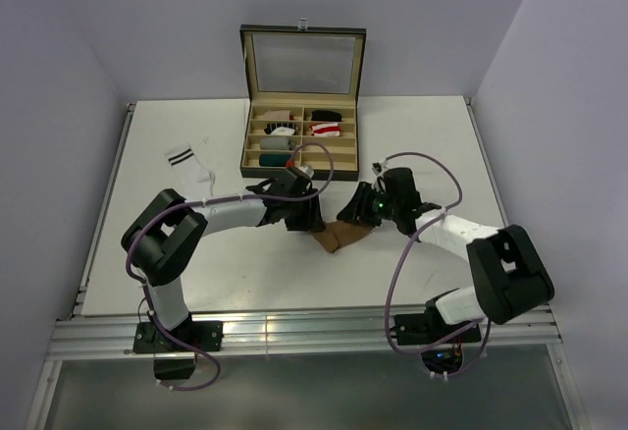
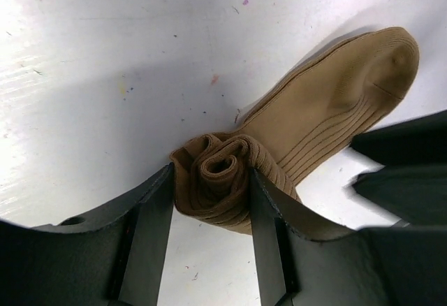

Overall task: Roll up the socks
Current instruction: Roll the sock at the center of the board.

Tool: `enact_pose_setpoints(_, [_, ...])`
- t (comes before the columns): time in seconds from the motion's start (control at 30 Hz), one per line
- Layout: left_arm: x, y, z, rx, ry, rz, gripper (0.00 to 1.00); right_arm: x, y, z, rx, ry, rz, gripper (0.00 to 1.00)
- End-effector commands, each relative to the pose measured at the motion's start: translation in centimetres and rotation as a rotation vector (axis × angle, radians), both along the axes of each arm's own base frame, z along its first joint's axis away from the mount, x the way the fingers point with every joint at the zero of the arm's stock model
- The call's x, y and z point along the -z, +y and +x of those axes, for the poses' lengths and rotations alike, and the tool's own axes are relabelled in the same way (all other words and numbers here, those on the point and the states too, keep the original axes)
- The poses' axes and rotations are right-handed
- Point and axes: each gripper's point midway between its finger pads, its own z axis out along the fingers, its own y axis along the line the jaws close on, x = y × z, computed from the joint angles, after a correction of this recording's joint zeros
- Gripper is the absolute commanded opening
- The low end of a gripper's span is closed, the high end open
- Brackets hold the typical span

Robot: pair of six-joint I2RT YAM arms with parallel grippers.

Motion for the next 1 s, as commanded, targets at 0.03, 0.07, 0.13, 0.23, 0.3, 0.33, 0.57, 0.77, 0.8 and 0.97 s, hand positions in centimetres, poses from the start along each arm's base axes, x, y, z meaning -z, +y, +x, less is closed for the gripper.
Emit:
enact_pose_setpoints(0.03, [2.7,1.5,-2.4,0.066,0.055,0.14,0.5,0.9,-4.6,1.6,0.182,-0.023,-0.249,0.42])
enact_pose_setpoints(0.07, [2.7,1.4,-2.4,0.07,0.054,0.141,0.5,1.3,-4.7,1.4,0.186,-0.007,-0.261,0.43])
enact_pose_setpoints(0.13, [2.5,1.2,-2.4,0.078,0.049,0.136,0.5,2.7,-4.8,1.0,0.183,0.044,-0.274,0.43])
enact_pose_setpoints(0.23, [2.4,1.2,-2.5,0.085,0.041,0.137,0.5,4.3,-4.5,1.0,0.181,0.09,-0.272,0.43])
enact_pose_setpoints(0.3, [2.3,1.4,-2.5,0.087,0.034,0.141,0.5,4.8,-4.4,1.5,0.183,0.098,-0.279,0.43])
enact_pose_setpoints(0.33, [2.1,1.4,-2.5,0.088,0.025,0.137,0.5,5.4,-4.3,1.8,0.181,0.113,-0.289,0.43])
enact_pose_setpoints(0.57, [1.9,1.7,-2.6,0.129,-0.002,0.142,0.5,6.2,-3.1,5.6,0.172,0.116,-0.307,0.43])
enact_pose_setpoints(0.77, [1.8,2.0,-2.5,0.142,-0.014,0.162,0.5,5.5,-1.8,8.4,0.155,0.103,-0.296,0.45])
enact_pose_setpoints(0.8, [1.8,1.9,-2.4,0.14,-0.012,0.161,0.5,5.0,-1.6,8.6,0.153,0.082,-0.287,0.45])
enact_pose_setpoints(0.97, [1.8,1.3,-2.0,0.127,-0.007,0.15,0.5,2.1,-0.8,7.8,0.06,-0.04,-0.23,0.47])
